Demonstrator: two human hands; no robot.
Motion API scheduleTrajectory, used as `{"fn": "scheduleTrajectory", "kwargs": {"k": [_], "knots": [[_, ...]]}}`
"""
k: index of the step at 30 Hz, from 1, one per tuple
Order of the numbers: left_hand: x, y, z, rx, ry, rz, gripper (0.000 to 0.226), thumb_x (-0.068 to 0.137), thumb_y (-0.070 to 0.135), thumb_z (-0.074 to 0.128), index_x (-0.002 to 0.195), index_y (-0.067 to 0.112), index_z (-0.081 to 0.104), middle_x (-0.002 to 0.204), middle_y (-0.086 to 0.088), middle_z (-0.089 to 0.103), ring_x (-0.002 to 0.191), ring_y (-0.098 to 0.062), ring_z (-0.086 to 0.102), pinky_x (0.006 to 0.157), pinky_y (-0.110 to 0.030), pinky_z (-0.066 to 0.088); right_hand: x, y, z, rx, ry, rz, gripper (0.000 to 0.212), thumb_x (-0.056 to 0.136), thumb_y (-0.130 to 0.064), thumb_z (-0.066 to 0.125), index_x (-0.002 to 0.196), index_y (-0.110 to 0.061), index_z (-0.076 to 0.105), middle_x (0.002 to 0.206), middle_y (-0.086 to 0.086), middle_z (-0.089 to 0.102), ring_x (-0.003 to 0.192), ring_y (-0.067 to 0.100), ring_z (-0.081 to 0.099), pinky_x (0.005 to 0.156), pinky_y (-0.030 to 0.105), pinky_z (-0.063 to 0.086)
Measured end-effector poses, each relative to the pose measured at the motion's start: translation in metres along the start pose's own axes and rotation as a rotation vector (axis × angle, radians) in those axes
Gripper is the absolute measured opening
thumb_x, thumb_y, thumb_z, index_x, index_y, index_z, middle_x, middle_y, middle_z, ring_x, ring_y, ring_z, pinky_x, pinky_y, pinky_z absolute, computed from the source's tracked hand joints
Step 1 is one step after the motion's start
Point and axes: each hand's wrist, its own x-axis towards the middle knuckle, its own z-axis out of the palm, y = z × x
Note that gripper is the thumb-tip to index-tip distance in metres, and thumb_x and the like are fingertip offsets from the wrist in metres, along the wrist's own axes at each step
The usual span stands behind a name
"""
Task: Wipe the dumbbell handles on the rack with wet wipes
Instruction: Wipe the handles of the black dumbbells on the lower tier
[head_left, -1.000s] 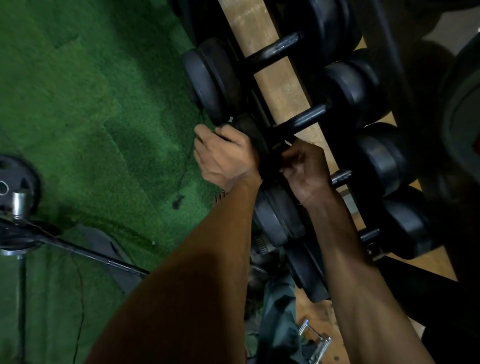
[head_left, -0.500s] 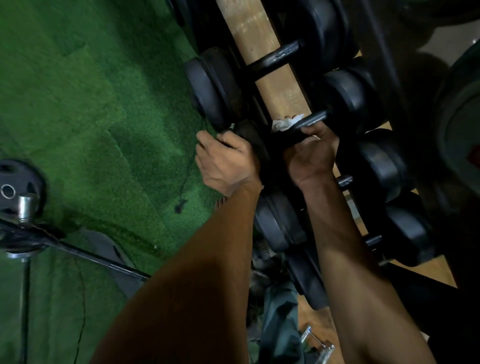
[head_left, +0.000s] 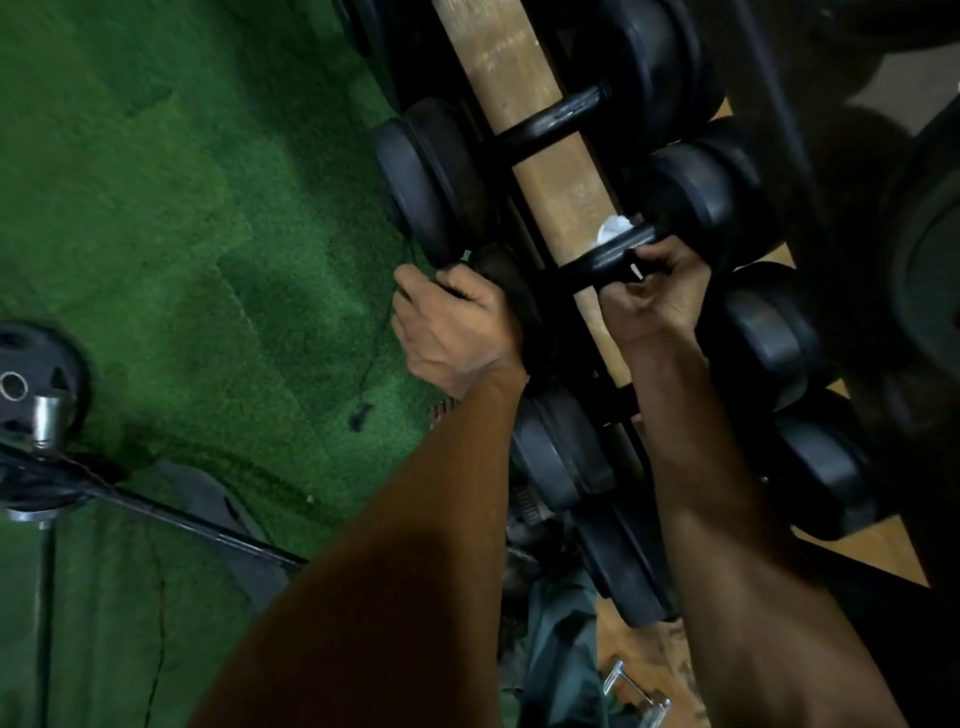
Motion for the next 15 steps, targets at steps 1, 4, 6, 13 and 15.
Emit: {"fn": "scheduleTrajectory", "kwargs": {"k": [1,4,6,13,15], "knots": [[0.000,0.000,0.000,0.002,0.000,0.001,0.038,0.087,0.033,0.037,0.102,0.006,0.058,0.094,-0.014,0.064,0.094,-0.039,0.060,0.074,-0.047,0.046,-0.001,0.001,-0.002,-0.003,0.015,-0.006,0.029,0.081,0.006,0.046,0.094,-0.005,0.070,0.078,0.007,0.074,0.092,0.025,0.070,0.104,0.030,0.050],[0.001,-0.001,0.000,0.012,-0.009,0.002,0.038,0.087,0.033,0.037,0.102,0.006,0.058,0.094,-0.015,0.064,0.094,-0.039,0.060,0.075,-0.048,0.047,-0.006,0.004,-0.011,0.039,-0.001,-0.020,0.038,0.065,0.008,0.053,0.098,0.000,0.070,0.093,0.014,0.074,0.103,0.029,0.070,0.107,0.032,0.049],[0.000,0.000,0.000,0.009,-0.012,0.001,0.036,0.087,0.032,0.038,0.102,0.006,0.058,0.094,-0.015,0.064,0.094,-0.039,0.060,0.076,-0.047,0.045,-0.007,0.008,-0.018,0.040,0.023,-0.055,0.036,0.059,0.008,0.056,0.093,-0.001,0.066,0.100,0.014,0.067,0.102,0.027,0.067,0.107,0.031,0.048],[0.000,0.000,-0.001,0.016,-0.014,0.007,0.033,0.088,0.030,0.040,0.102,0.006,0.058,0.094,-0.015,0.064,0.093,-0.039,0.060,0.076,-0.046,0.044,-0.025,0.024,-0.024,-0.204,0.256,-0.396,0.013,0.090,0.009,0.065,0.100,0.007,0.072,0.089,0.013,0.073,0.088,0.024,0.075,0.087,0.037,0.063],[0.000,-0.001,-0.001,0.021,-0.025,0.004,0.034,0.088,0.030,0.040,0.102,0.005,0.058,0.094,-0.015,0.064,0.094,-0.039,0.060,0.076,-0.047,0.045,-0.029,0.031,-0.024,-0.397,0.269,-0.539,0.015,0.092,-0.003,0.070,0.106,-0.001,0.078,0.090,0.008,0.079,0.091,0.021,0.076,0.089,0.036,0.062]]}}
